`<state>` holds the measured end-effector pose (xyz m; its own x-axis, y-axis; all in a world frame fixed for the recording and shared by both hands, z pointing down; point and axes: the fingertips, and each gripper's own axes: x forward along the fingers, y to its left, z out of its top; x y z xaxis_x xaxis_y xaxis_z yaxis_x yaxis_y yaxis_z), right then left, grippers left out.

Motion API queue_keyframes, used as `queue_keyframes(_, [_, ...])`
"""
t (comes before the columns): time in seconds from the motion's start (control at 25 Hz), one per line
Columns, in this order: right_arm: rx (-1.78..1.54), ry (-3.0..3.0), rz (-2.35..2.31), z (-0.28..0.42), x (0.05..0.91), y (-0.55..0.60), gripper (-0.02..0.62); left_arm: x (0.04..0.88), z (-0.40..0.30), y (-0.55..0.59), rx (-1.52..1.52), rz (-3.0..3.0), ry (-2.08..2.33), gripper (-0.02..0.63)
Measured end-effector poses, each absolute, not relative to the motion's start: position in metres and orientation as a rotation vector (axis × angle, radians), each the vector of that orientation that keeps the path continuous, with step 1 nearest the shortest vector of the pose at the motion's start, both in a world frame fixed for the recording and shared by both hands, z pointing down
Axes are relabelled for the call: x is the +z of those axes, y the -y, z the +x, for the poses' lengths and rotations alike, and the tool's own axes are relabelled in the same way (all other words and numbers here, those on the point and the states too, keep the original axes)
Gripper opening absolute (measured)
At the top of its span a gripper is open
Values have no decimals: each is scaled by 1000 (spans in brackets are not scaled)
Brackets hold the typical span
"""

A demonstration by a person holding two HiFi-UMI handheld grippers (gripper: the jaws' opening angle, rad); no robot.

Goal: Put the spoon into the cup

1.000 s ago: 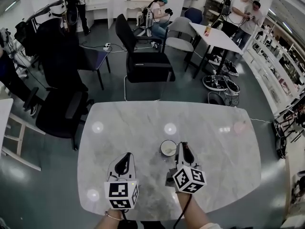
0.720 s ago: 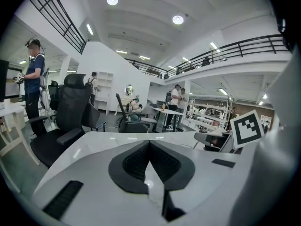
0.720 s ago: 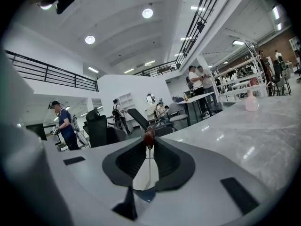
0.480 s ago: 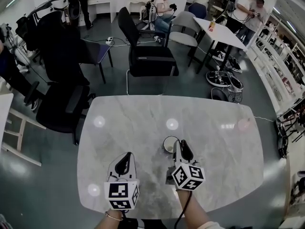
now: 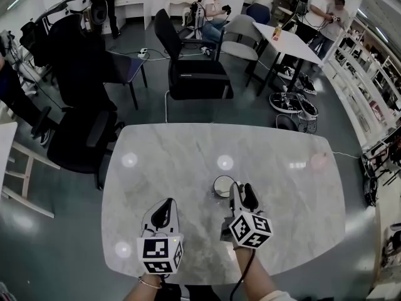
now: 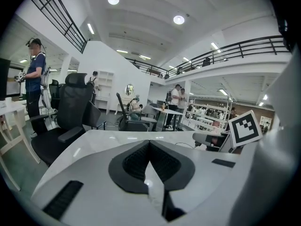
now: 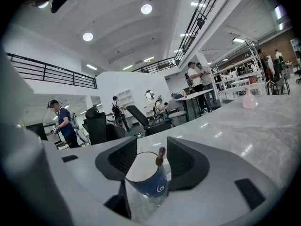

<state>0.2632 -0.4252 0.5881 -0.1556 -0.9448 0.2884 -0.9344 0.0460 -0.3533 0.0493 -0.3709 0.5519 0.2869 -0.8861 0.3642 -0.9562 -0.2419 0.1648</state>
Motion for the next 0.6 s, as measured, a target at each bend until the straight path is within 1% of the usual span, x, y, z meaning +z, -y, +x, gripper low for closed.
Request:
queue_keyframes(0.44, [-708,-2219,-2109,280,561,400,189,530,61,368,236,2261,1631,15])
queue_keyframes(0.52, [-684,-2222,-2124,281,553,393,176,524,62,369,224,2276,1624,15])
queue_keyframes(0.6, [-643,-2227,-2143,281,543,387,145,517,65,370,211,2295,1615,15])
